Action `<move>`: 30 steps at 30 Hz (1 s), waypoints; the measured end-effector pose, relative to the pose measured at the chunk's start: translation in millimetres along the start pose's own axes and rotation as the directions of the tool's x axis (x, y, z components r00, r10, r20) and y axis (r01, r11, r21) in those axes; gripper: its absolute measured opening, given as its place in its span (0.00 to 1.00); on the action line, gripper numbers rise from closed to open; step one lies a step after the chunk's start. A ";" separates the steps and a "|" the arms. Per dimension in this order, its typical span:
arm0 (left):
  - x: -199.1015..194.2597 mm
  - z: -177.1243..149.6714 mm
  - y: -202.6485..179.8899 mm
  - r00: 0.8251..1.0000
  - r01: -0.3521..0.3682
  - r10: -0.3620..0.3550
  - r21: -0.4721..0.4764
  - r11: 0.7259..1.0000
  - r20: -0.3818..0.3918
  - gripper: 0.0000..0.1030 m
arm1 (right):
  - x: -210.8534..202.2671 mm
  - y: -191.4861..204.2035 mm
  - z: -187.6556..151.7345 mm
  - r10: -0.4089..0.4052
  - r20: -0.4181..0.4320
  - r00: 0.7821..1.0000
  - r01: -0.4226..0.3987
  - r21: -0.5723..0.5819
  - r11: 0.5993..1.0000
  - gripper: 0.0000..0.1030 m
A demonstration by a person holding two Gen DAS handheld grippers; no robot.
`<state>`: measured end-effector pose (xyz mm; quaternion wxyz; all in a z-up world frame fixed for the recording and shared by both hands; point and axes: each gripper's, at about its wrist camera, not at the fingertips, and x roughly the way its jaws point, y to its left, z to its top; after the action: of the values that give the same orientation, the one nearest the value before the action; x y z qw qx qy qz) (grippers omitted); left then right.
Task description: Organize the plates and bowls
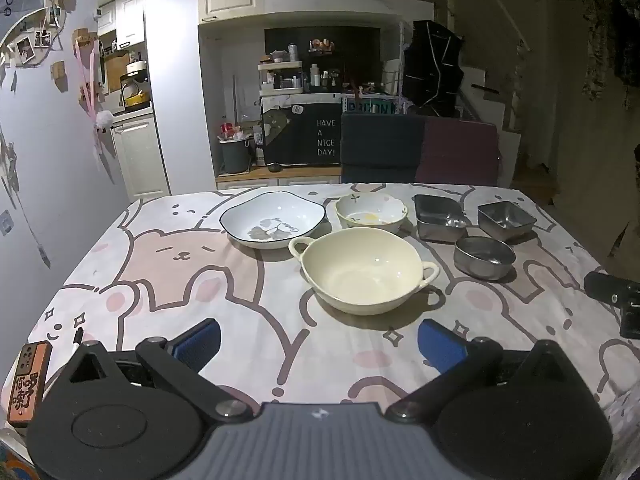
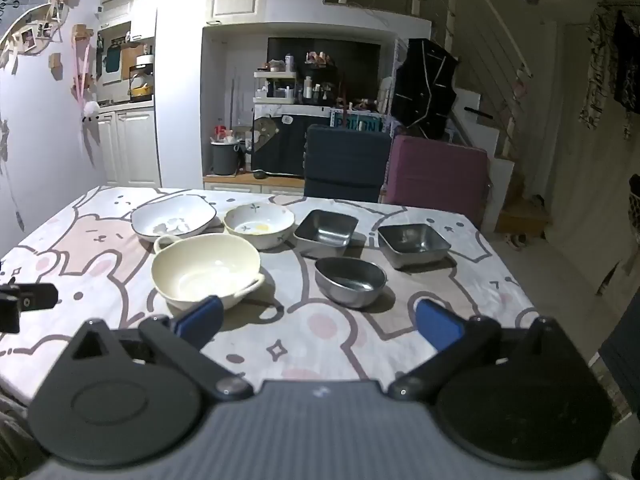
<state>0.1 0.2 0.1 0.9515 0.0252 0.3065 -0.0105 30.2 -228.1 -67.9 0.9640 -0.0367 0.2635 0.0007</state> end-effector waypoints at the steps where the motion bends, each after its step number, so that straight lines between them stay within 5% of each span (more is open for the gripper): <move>1: 0.0 0.0 0.0 1.000 0.000 0.000 -0.001 1.000 0.000 1.00 | 0.1 0.0 0.1 0.002 -0.004 1.000 -0.002 0.001 1.000 1.00; 30: 2.3 -3.3 -1.5 1.000 0.006 -0.006 -0.007 1.000 -0.002 1.00 | -0.2 0.8 -0.1 -0.003 0.006 1.000 0.003 -0.002 1.000 1.00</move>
<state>-0.1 -1.2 -4.0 0.9512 0.0208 0.3077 -0.0122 30.0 -227.3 -67.9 0.9647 -0.0380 0.2606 -0.0006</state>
